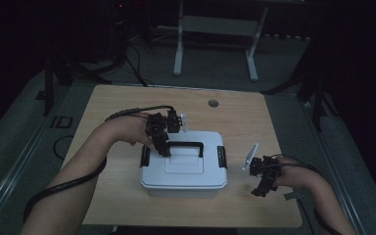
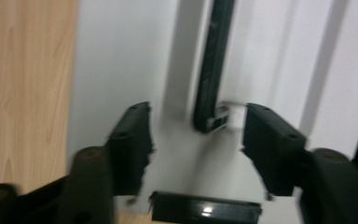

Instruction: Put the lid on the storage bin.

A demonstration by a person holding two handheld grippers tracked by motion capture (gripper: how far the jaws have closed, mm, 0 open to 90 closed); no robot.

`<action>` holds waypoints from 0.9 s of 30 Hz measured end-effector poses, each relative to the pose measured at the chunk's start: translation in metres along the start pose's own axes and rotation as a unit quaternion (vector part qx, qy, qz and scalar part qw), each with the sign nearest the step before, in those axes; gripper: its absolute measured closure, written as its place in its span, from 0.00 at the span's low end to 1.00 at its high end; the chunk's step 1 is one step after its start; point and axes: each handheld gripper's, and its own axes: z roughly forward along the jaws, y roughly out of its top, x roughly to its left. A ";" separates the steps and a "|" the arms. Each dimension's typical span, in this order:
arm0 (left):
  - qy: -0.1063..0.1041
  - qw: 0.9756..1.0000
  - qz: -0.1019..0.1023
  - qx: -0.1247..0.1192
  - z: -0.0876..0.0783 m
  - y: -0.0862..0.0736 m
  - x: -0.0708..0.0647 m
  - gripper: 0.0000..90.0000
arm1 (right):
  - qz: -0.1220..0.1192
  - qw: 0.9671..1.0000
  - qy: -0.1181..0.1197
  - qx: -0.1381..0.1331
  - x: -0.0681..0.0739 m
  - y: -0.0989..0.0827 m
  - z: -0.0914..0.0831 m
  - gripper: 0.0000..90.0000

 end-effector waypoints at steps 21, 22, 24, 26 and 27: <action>0.028 0.989 -0.073 -0.122 0.001 -0.103 0.000 0.02 | 0.007 1.000 -0.006 -0.003 -0.002 -0.003 0.000 0.16; 0.026 0.989 -0.080 -0.124 0.002 -0.108 0.000 0.02 | 0.008 1.000 -0.007 -0.003 -0.002 -0.003 0.001 0.16; 0.018 0.987 -0.089 -0.129 0.004 -0.119 -0.003 0.02 | 0.008 1.000 -0.007 -0.004 -0.002 -0.003 0.001 0.16; 0.018 0.987 -0.093 -0.132 0.006 -0.127 -0.005 0.02 | 0.009 1.000 -0.007 -0.005 -0.002 -0.003 0.000 0.16; 0.018 0.986 -0.097 -0.131 0.008 -0.133 -0.007 0.02 | 0.010 1.000 -0.007 -0.007 -0.002 -0.003 -0.001 0.16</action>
